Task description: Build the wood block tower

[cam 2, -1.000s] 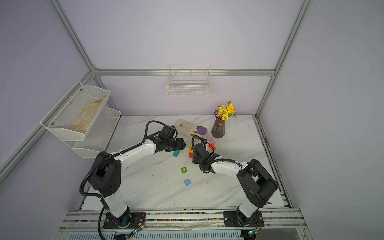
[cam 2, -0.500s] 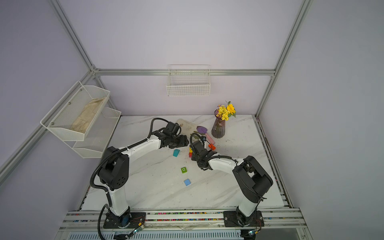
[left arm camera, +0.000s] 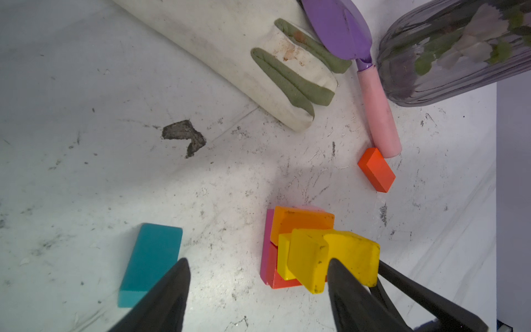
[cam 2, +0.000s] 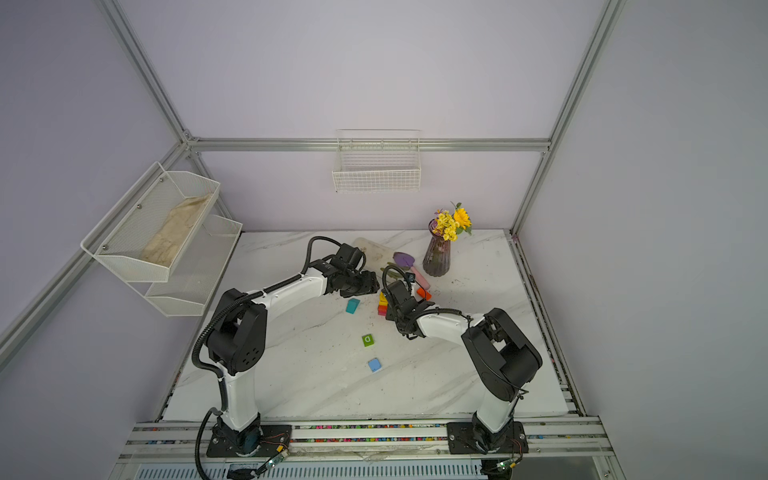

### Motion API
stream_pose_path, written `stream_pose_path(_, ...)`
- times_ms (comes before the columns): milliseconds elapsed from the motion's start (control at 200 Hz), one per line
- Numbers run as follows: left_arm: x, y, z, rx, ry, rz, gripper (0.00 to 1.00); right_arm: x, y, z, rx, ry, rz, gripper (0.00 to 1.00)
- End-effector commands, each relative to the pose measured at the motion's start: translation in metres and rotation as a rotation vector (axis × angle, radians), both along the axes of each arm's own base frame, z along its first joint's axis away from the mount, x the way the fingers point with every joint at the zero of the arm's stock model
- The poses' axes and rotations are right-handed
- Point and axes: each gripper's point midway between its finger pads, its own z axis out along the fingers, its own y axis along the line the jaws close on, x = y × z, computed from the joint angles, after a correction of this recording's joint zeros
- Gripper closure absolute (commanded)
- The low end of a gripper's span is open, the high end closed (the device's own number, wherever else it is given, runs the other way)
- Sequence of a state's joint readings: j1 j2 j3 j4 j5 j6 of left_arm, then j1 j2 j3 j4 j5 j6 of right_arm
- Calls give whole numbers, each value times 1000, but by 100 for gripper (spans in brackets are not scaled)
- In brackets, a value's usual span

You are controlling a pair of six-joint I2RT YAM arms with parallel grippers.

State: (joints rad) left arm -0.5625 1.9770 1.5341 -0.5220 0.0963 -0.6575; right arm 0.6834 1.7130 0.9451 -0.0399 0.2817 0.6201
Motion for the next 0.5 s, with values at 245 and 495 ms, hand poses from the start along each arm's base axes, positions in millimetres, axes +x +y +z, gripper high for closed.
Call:
stream_pose_path(245, 27, -23, 31, -44, -67, -47, 26, 6, -1, 9, 7, -14, -15, 53)
stream_pose_path(495, 28, -25, 25, -40, -54, -53, 28, 0, -5, 18, 21, -30, -16, 51)
